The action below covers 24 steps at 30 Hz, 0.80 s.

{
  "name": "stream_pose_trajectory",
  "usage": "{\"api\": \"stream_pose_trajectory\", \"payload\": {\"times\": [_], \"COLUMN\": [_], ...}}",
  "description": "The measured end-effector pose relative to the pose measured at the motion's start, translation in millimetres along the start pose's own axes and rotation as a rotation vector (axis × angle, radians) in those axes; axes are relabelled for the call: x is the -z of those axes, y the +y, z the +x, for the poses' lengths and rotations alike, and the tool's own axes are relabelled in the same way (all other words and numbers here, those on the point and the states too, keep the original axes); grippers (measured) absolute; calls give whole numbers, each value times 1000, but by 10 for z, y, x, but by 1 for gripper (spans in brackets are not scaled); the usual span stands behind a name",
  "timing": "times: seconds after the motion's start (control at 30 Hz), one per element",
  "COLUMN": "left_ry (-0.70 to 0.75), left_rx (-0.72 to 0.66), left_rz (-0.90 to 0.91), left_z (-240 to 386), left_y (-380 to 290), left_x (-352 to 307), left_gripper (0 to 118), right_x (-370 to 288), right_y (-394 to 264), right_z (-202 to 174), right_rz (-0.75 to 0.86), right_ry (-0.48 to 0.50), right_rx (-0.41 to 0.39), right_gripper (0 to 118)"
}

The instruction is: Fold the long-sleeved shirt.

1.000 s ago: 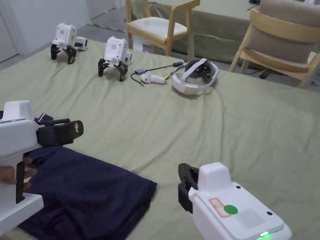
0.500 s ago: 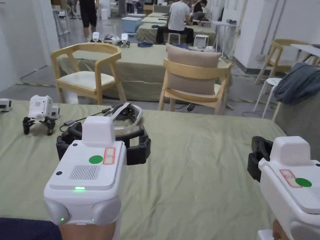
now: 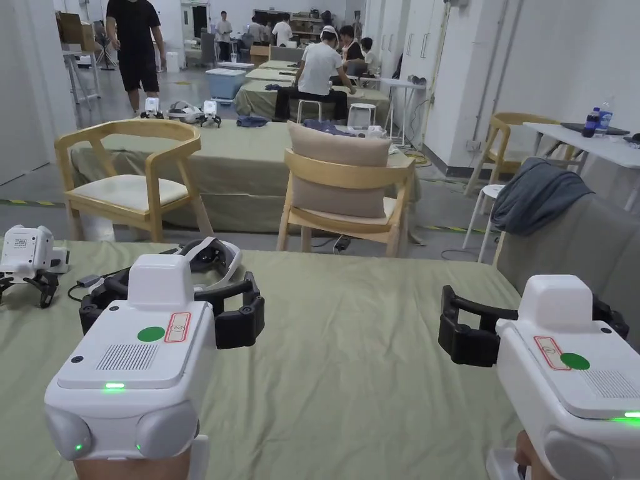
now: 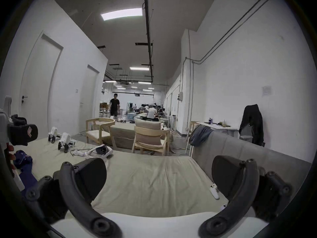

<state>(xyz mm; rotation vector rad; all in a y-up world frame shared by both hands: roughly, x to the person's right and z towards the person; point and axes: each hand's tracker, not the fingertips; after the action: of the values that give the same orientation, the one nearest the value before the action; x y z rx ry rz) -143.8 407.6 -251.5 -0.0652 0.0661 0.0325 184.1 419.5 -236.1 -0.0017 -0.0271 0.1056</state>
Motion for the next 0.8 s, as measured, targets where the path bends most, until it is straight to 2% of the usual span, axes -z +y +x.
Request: {"api": "stream_pose_trajectory", "payload": {"times": [0.47, 0.8], "left_ry": [5, -8], "left_rx": [-25, -30], "left_rz": [-9, -13], "left_z": [-84, -115], "left_y": [82, 81], "left_x": [-7, -18], "left_gripper": [111, 111], "right_x": [76, 77], "right_y": [22, -1], "right_z": [-13, 1], "right_rz": [-9, -6], "right_ry": [28, 12], "right_rx": [15, 6], "right_gripper": [118, 118]}}
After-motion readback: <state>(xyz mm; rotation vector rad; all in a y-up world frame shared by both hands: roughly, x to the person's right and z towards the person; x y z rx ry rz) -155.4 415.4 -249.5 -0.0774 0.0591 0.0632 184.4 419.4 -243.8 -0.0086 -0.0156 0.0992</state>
